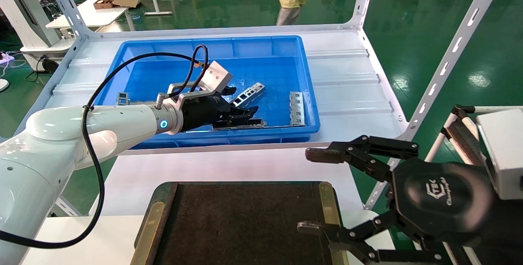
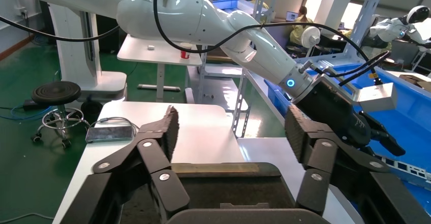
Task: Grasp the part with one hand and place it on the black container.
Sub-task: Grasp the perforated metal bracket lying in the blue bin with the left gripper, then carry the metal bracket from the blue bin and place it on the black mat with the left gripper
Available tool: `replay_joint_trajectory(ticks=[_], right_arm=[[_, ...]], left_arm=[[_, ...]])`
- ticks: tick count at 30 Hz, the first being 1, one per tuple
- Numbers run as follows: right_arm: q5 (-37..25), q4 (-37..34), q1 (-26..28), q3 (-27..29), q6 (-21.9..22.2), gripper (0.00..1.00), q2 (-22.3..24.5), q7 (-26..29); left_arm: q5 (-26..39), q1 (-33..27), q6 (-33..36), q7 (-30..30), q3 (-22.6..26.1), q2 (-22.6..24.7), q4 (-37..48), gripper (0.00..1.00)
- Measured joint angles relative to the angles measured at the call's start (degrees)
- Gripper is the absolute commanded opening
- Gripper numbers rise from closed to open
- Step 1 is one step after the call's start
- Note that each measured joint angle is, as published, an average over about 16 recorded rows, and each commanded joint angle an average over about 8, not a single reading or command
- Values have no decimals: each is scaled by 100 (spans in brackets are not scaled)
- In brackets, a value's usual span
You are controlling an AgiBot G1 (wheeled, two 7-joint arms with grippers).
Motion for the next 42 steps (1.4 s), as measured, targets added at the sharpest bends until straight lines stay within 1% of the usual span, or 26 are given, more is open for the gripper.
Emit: replay_joint_trajectory(ticks=[23, 33, 37, 42], right_arm=[[6, 0, 2, -9, 4, 0, 4, -4], [9, 0, 3, -13, 6, 0, 5, -6], [10, 0, 3, -14, 6, 0, 6, -7], [11, 0, 3, -16, 7, 0, 7, -8]], left_arm=[[-323, 83, -161, -190, 377, -10, -82, 0], [-647, -83, -155, -146, 341, -63, -64, 0], [-843, -203, 29, -94, 250, -138, -46, 0], [-1113, -326, 594, -2, 104, -324, -40, 0]])
